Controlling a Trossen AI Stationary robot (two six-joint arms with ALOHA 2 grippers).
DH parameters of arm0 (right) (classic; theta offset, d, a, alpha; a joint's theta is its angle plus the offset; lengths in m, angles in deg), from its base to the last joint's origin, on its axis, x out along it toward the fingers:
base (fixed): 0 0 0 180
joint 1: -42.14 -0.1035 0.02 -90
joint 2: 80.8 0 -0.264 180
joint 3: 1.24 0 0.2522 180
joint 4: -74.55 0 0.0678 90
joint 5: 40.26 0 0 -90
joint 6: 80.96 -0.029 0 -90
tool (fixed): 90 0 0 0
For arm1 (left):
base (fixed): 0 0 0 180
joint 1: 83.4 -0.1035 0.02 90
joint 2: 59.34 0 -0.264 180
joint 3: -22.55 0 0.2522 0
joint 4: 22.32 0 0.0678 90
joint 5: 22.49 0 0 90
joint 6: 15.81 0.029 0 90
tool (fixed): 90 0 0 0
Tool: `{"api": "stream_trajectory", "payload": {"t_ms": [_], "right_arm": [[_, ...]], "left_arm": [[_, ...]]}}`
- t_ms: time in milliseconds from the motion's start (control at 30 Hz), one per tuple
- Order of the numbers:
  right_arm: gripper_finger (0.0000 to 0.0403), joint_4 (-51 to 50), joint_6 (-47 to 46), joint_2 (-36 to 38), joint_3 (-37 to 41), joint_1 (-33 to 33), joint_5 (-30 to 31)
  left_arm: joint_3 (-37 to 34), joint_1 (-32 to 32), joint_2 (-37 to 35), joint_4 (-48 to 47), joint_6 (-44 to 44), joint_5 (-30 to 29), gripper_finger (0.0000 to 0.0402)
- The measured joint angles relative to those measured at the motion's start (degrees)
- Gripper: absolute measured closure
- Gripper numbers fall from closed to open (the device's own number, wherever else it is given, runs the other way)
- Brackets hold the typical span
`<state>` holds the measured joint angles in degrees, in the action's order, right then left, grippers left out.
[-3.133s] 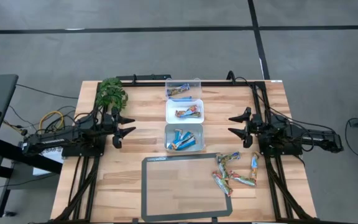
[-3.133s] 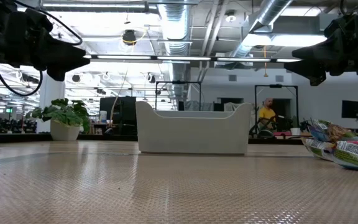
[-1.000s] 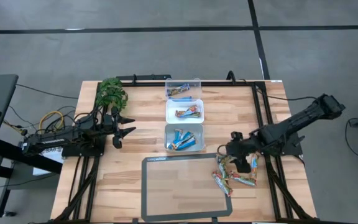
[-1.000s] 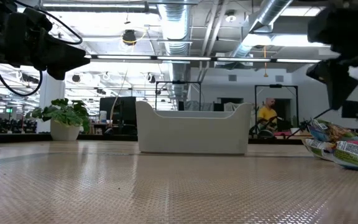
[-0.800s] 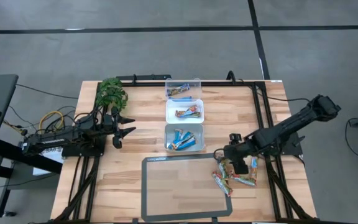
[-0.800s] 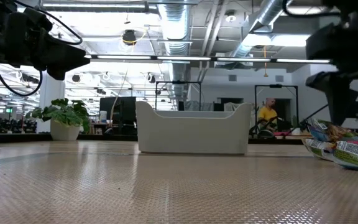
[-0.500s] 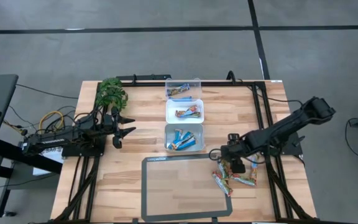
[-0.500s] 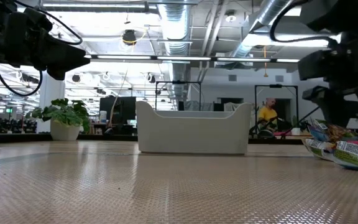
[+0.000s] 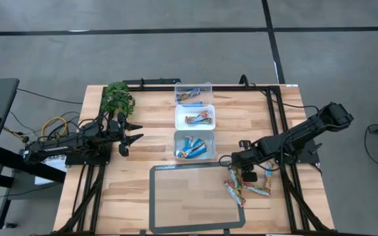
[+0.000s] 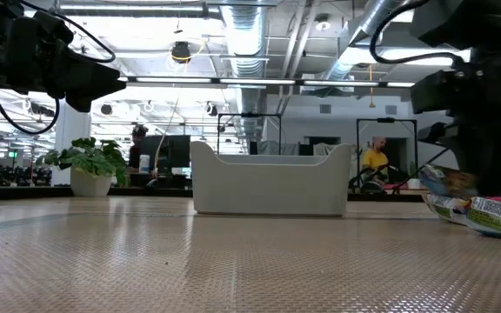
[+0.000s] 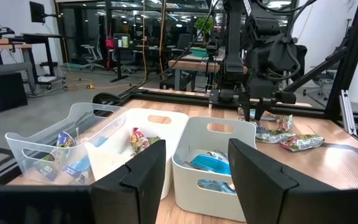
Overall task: Pick and place Granola Bars by type
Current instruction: Put the blue granola bar into the transparent bin
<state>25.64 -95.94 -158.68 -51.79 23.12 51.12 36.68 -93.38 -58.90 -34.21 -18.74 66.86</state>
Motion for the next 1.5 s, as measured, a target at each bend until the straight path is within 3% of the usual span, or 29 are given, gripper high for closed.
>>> {"api": "stream_trajectory", "payload": {"t_ms": [300, 633, 867, 1233, 1500], "right_arm": [[0.0367, 11.26, -0.02, 4.86, 0.04, 7.37, 0.05], [0.0360, 39.45, -0.02, 14.58, 0.04, 17.75, 0.10], [0.0360, 55.09, -0.04, 16.18, 0.02, 24.35, 0.23], [0.0358, 57.47, 1.80, 9.03, -2.97, 33.48, 0.18], [0.0358, 40.48, 12.84, -5.87, -21.49, 42.43, 0.18]], "left_arm": [[-0.01, -0.02, 0.00, 0.02, 0.24, -0.01, 0.0235], [-0.01, -0.02, 0.00, 0.00, 0.23, -0.01, 0.0235], [0.00, -0.01, 0.00, 0.00, 0.38, -0.01, 0.0235], [-0.01, -0.01, 0.00, 0.01, 0.26, -0.01, 0.0235], [-0.01, -0.02, 0.00, 0.00, 0.53, -0.01, 0.0235]]}}
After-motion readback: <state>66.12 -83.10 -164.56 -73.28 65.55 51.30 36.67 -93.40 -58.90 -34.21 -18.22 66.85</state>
